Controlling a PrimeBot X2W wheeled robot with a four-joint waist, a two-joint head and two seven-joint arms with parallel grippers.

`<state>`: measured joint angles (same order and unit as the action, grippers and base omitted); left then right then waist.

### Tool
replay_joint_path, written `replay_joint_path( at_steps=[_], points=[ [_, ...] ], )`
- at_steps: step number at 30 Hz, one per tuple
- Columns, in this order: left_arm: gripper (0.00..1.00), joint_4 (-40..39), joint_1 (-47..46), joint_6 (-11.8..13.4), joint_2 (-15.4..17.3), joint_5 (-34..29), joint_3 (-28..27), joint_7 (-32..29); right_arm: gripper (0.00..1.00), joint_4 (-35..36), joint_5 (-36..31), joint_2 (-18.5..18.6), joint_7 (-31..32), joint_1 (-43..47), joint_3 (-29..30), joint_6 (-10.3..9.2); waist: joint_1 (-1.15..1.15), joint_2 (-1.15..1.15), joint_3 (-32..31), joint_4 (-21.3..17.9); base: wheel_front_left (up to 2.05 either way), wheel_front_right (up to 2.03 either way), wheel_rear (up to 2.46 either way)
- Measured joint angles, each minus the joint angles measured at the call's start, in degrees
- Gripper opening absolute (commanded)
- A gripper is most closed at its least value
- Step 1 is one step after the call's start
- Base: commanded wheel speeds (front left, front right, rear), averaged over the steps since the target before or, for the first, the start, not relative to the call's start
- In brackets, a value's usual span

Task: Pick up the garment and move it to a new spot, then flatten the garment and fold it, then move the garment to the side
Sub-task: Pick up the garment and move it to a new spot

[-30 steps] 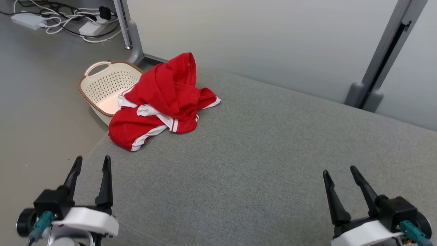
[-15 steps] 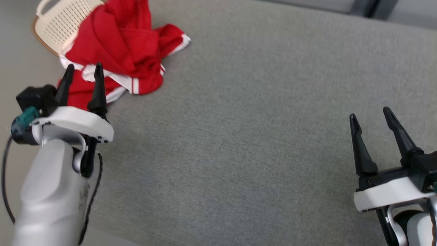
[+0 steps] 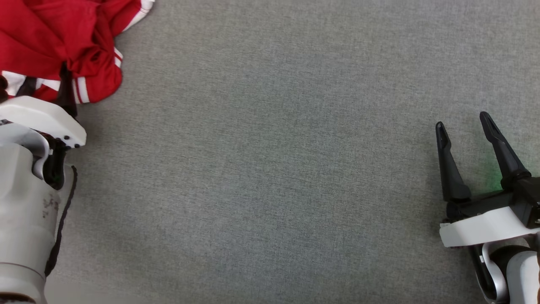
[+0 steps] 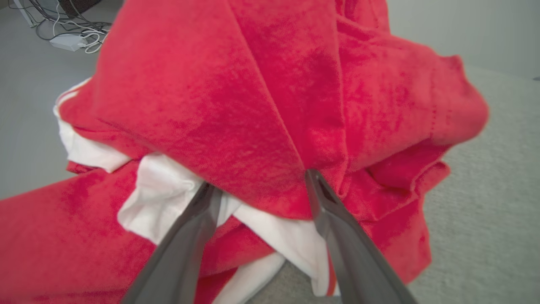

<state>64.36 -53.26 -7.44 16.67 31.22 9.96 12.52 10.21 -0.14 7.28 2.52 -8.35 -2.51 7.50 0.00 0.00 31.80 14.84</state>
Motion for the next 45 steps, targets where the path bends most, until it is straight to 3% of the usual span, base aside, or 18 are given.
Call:
replay_joint_path(
  at_steps=[1,2,3,4,12,16,26,32,38,39,45],
  points=[
    [1.00,0.4,-0.6,0.0,0.4,0.5,0.4,-0.2,1.00,0.1,-0.1,0.0,0.0,-0.1,0.0,0.00,0.00,0.00,0.5,-0.3,0.00,0.00,0.00],
    [0.57,0.8,-1.2,0.0,0.6,1.0,0.6,-0.2,1.00,0.3,-0.1,0.1,0.0,-0.2,0.0,0.00,0.00,0.00,0.9,-0.5,0.00,0.00,0.00],
    [0.02,1.2,-1.6,0.0,0.9,1.4,0.9,-0.1,1.00,0.3,-0.2,0.1,0.0,-0.3,0.0,0.00,0.00,0.00,1.2,-0.7,0.00,0.00,0.00],
    [0.00,1.7,-2.1,0.0,1.2,1.6,1.4,0.0,1.00,0.3,-0.3,0.1,0.1,-0.3,0.0,0.00,0.00,0.00,1.5,-0.8,0.00,0.00,0.00],
    [0.00,0.3,-2.9,0.0,3.3,1.2,2.0,2.4,1.00,-1.7,0.1,-0.7,-0.6,0.3,0.5,0.00,0.00,0.00,-1.2,-0.1,0.00,0.00,0.00],
    [0.00,-7.9,0.0,0.7,6.0,-1.9,-0.6,2.5,1.00,-3.5,0.6,-1.3,-1.7,1.1,0.3,0.00,0.00,0.00,-4.8,0.3,0.00,0.00,0.00],
    [0.00,-28.5,11.5,1.0,6.5,-10.8,-5.7,2.5,1.00,-8.4,3.2,-2.9,-4.6,4.0,-0.6,0.00,0.00,0.00,-16.3,0.8,0.00,0.00,0.00],
    [0.00,-43.8,21.0,1.4,4.4,-14.2,-4.9,2.6,1.00,-10.1,4.4,-3.8,-6.1,6.5,0.0,0.00,0.00,0.00,-22.7,-0.1,0.00,0.00,0.00],
    [0.00,-56.7,29.8,1.5,1.2,-15.6,0.6,0.1,1.00,-9.7,5.0,-4.2,-6.1,7.7,0.2,0.00,0.00,0.00,-25.5,-3.3,0.00,0.00,0.00],
    [0.00,-59.9,32.1,1.5,-0.4,-15.5,2.8,-1.5,1.00,-9.4,5.1,-4.3,-6.2,7.7,0.2,0.00,0.00,0.00,-25.6,-4.8,0.00,0.00,0.00],
    [0.00,-61.6,34.0,1.3,-4.0,-15.2,9.0,-4.4,1.00,-8.9,5.1,-4.3,-6.2,6.4,-0.6,0.00,0.00,0.00,-24.2,-9.4,0.00,0.00,0.00]
  ],
)
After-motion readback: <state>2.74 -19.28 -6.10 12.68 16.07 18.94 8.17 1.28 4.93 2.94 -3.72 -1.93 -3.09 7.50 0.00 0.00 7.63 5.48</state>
